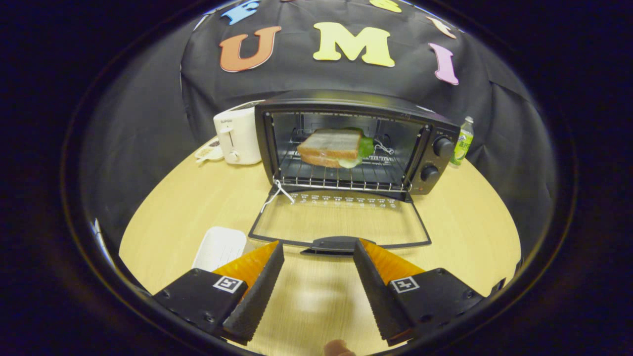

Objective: Open the toaster oven, put the food inside, and close the toaster oven door.

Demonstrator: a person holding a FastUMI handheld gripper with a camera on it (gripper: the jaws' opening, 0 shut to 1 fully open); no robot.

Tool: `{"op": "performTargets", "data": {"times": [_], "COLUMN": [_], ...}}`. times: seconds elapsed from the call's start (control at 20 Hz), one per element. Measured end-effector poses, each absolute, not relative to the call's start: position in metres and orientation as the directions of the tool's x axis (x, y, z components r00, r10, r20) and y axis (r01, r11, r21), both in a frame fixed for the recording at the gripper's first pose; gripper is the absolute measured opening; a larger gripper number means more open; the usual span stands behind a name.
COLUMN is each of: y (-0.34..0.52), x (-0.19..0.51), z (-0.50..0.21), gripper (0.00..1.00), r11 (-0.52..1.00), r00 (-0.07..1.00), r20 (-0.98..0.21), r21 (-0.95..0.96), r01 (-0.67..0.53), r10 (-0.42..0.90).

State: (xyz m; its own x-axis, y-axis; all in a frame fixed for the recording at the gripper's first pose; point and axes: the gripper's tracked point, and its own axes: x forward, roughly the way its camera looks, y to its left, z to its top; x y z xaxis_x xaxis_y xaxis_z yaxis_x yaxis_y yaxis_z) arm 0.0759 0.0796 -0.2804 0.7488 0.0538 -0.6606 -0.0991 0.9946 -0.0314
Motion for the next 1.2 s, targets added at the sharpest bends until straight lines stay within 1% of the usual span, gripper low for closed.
{"op": "performTargets", "data": {"times": [0.2, 0.55, 0.7, 0.85, 1.2], "y": [0.079, 0.076, 0.065, 0.063, 0.063], "x": [0.079, 0.085, 0.089, 0.091, 0.090], "z": [-0.304, -0.321, -0.319, -0.321, -0.307], "gripper": [0.93, 0.93, 0.93, 0.93, 0.93], "r11": [0.998, 0.999, 1.000, 1.000, 0.999], "r00": [0.704, 0.676, 0.688, 0.682, 0.713], "r20": [-0.709, -0.736, -0.725, -0.731, -0.701], "r21": [-0.004, 0.025, 0.013, 0.028, 0.039], "r01": [-0.069, -0.027, -0.001, 0.001, -0.004], "r10": [0.046, 0.037, 0.010, 0.020, 0.030]}}
